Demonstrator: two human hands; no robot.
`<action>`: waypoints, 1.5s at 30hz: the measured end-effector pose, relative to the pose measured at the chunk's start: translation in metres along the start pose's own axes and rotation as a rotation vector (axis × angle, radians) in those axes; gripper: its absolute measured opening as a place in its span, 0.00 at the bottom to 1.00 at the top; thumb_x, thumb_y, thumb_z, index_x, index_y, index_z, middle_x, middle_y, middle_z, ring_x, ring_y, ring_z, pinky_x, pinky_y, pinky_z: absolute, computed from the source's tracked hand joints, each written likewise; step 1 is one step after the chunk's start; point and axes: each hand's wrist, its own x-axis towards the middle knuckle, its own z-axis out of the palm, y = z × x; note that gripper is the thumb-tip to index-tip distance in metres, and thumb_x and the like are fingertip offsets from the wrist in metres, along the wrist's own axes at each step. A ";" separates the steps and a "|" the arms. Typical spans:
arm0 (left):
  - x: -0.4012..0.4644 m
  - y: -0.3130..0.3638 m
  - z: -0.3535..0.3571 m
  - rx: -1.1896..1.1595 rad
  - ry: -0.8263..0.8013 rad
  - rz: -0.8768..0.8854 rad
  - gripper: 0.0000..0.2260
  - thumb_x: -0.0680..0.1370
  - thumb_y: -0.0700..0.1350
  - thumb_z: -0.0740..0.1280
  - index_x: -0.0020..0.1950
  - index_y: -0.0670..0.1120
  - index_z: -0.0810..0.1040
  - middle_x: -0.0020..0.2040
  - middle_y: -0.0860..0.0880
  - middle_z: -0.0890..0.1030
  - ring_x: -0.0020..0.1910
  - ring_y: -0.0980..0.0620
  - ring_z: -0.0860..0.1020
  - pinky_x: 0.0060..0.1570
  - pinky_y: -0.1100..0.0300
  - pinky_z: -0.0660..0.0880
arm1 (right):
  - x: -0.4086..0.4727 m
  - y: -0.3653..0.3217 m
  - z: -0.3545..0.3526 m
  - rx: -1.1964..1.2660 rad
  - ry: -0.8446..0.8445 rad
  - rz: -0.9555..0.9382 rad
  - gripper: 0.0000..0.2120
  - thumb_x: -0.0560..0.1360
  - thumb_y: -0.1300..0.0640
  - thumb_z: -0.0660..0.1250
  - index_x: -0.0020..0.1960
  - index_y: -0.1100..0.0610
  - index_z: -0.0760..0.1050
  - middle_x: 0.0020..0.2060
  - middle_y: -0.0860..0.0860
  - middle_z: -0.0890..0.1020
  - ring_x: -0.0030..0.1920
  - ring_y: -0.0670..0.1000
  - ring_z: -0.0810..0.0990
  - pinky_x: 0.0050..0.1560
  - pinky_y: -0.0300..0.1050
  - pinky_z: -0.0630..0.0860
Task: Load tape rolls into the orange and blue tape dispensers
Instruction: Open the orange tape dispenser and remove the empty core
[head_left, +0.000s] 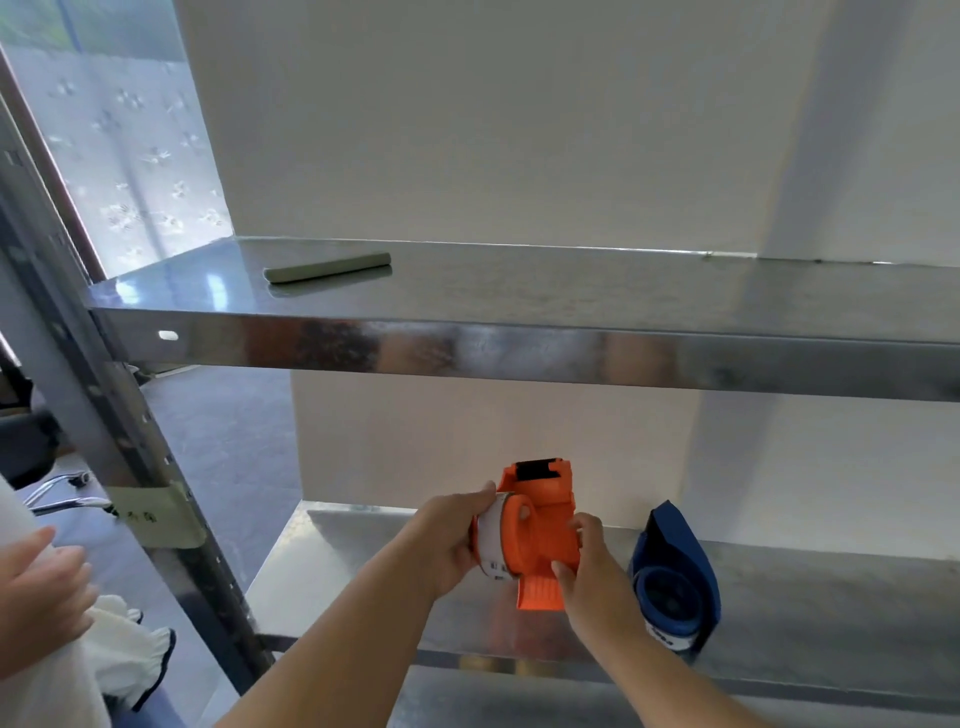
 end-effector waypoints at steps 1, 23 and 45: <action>-0.002 0.001 0.001 0.008 0.001 0.004 0.08 0.80 0.46 0.64 0.51 0.41 0.77 0.44 0.42 0.82 0.43 0.44 0.80 0.40 0.51 0.79 | 0.003 0.000 0.000 -0.026 0.021 -0.011 0.19 0.79 0.55 0.61 0.66 0.49 0.58 0.58 0.51 0.78 0.50 0.50 0.82 0.49 0.44 0.82; -0.012 -0.003 -0.006 -0.041 0.089 0.057 0.09 0.80 0.44 0.63 0.54 0.40 0.77 0.47 0.40 0.83 0.42 0.45 0.81 0.32 0.57 0.78 | 0.029 -0.051 0.011 0.450 -0.457 -0.117 0.44 0.60 0.42 0.78 0.68 0.35 0.57 0.66 0.44 0.69 0.65 0.49 0.72 0.65 0.53 0.74; 0.002 -0.010 -0.034 -0.070 0.256 0.056 0.11 0.82 0.45 0.60 0.59 0.41 0.76 0.45 0.43 0.83 0.35 0.48 0.79 0.19 0.64 0.69 | 0.030 -0.001 0.003 -0.370 -0.161 0.091 0.40 0.68 0.46 0.68 0.75 0.48 0.53 0.67 0.53 0.64 0.66 0.55 0.69 0.66 0.50 0.66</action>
